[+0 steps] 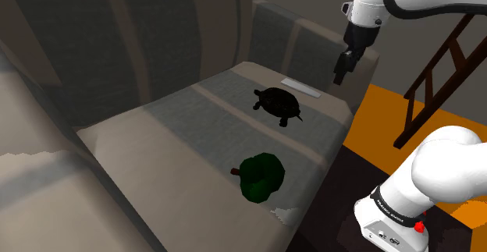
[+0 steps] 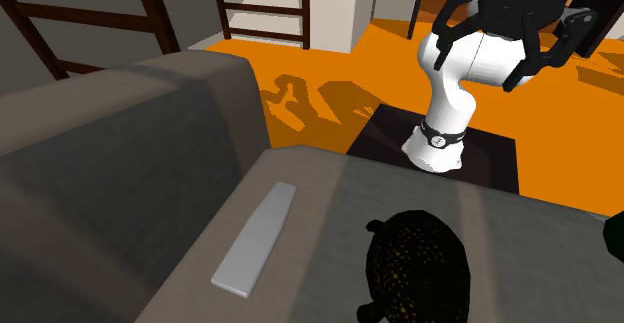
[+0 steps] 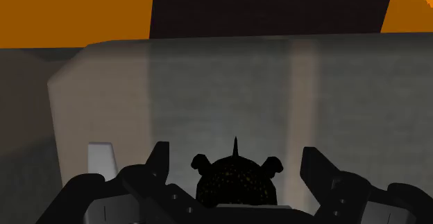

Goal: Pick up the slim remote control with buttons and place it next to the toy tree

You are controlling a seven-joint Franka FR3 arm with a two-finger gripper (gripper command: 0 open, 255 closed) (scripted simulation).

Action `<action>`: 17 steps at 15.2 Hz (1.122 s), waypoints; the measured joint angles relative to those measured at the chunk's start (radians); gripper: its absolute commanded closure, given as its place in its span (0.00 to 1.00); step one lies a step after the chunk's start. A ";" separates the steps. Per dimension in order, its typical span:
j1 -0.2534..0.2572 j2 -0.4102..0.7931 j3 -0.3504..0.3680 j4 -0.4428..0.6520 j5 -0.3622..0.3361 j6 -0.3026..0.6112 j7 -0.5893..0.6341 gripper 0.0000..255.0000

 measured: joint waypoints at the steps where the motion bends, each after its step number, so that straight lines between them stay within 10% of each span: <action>1: 0.000 0.000 0.000 0.000 0.000 0.000 0.000 0.00; 17: -0.063 0.435 -0.245 0.082 -0.031 0.385 -0.266 0.00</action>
